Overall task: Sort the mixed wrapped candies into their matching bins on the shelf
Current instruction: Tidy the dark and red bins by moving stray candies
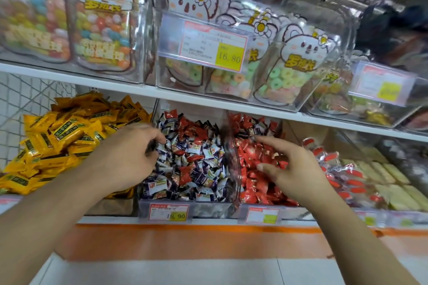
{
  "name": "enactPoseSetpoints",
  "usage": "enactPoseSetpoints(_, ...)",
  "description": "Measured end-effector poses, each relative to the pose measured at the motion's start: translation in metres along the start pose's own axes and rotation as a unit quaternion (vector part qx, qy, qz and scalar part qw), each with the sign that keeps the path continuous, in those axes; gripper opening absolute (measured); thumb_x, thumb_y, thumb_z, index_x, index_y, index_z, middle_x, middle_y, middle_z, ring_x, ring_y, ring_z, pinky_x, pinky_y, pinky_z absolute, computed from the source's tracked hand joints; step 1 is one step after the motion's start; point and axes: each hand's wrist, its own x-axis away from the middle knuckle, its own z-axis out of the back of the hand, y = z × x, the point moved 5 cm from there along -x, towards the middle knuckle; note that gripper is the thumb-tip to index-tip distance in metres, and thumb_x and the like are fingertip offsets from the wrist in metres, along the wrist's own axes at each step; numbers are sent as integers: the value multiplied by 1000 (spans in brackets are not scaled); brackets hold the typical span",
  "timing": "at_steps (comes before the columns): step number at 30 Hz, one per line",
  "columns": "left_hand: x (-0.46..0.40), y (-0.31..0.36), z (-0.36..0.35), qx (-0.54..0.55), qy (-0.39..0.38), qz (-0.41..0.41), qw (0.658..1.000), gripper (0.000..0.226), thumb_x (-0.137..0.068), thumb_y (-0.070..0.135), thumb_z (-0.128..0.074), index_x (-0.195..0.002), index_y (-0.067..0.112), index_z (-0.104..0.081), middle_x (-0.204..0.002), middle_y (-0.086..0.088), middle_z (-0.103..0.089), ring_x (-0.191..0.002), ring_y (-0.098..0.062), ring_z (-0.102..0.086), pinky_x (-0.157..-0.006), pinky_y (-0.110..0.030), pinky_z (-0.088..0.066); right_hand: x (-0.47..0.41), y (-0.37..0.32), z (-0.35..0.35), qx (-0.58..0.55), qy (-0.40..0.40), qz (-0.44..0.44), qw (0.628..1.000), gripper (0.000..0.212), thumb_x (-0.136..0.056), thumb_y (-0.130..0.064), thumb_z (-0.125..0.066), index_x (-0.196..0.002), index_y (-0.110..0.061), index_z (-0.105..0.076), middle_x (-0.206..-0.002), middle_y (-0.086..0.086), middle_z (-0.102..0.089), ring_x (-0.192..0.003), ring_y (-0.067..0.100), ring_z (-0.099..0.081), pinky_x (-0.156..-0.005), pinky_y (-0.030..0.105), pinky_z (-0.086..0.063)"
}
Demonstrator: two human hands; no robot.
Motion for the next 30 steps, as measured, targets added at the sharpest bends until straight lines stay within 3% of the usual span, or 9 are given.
enactPoseSetpoints(2, 0, 1, 0, -5, 8, 3, 1000, 29, -98, 22, -66, -122, 36, -63, -141, 14, -54, -131, -11, -51, -102, -29, -45, -1, -1, 1, -1, 10, -5, 1000, 64, -85, -31, -83, -140, -49, -56, -143, -26, -55, -130, 3, -55, -105, 12, -36)
enactPoseSetpoints(4, -1, 1, -1, -5, 10, 8, 1000, 30, -98, 19, -64, -121, 37, -64, -140, 13, -55, -129, -11, -52, -97, -28, -47, -4, -7, 1, -5, 22, -2, 1000, 64, -86, -30, -82, -143, -44, -55, -144, -23, -57, -134, 4, -52, -108, 18, -36)
enactPoseSetpoints(9, -4, -5, -2, 6, -3, 18, 1000, 32, -99, 15, -61, -123, 36, -64, -143, 14, -54, -99, -3, -54, -66, -10, -34, -16, -32, -10, 4, 32, 31, 999, 61, -91, -22, -74, -146, -36, -54, -143, -12, -60, -137, 11, -51, -111, 25, -37)
enactPoseSetpoints(13, -3, -5, 1, 9, 6, 16, 1000, 32, -100, 16, -60, -123, 37, -64, -146, 14, -52, -131, -11, -50, -93, -24, -45, -21, -68, -31, 8, 11, 87, 996, 49, -94, -20, -70, -140, -31, -59, -138, -15, -61, -131, 5, -51, -107, 16, -34)
enactPoseSetpoints(17, -4, -9, -1, 11, -1, 10, 1000, 31, -100, 18, -59, -124, 36, -63, -146, 14, -52, -139, -12, -46, -112, -32, -43, -24, -97, -76, -4, -81, 128, 988, 47, -96, -24, -71, -141, -29, -58, -136, -13, -61, -120, 2, -56, -99, 9, -41)
enactPoseSetpoints(21, -5, -11, -2, 14, -12, 3, 1000, 28, -100, 19, -59, -121, 36, -65, -142, 16, -53, -139, -11, -44, -114, -34, -42, -30, -99, -114, 149, -135, 116, 973, 60, -91, -49, -70, -143, -28, -50, -137, -3, -58, -123, 23, -58, -100, 38, -53)
enactPoseSetpoints(23, -6, -12, -2, 15, -16, 4, 1000, 26, -101, 20, -58, -121, 36, -65, -144, 14, -52, -143, -11, -40, -116, -36, -39, -33, -97, -122, 182, -151, 98, 967, 65, -88, -53, -70, -143, -26, -49, -132, 1, -58, -119, 27, -58, -96, 43, -55)
enactPoseSetpoints(27, -6, -12, -3, 16, -16, 7, 1000, 27, -101, 19, -58, -124, 34, -64, -150, 11, -48, -147, -11, -33, -119, -34, -33, -36, -94, -132, 128, -153, 84, 976, 42, -87, -44, -73, -123, -27, -60, -109, -2, -65, -99, 21, -64, -81, 38, -59)
enactPoseSetpoints(30, -6, -11, -2, 23, -13, 4, 1000, 28, -101, 18, -58, -124, 33, -64, -148, 12, -49, -146, -10, -34, -118, -32, -32, -39, -92, -132, 73, -146, 58, 985, 36, -89, -29, -75, -123, -27, -64, -104, -5, -71, -91, 16, -67, -77, 29, -57)
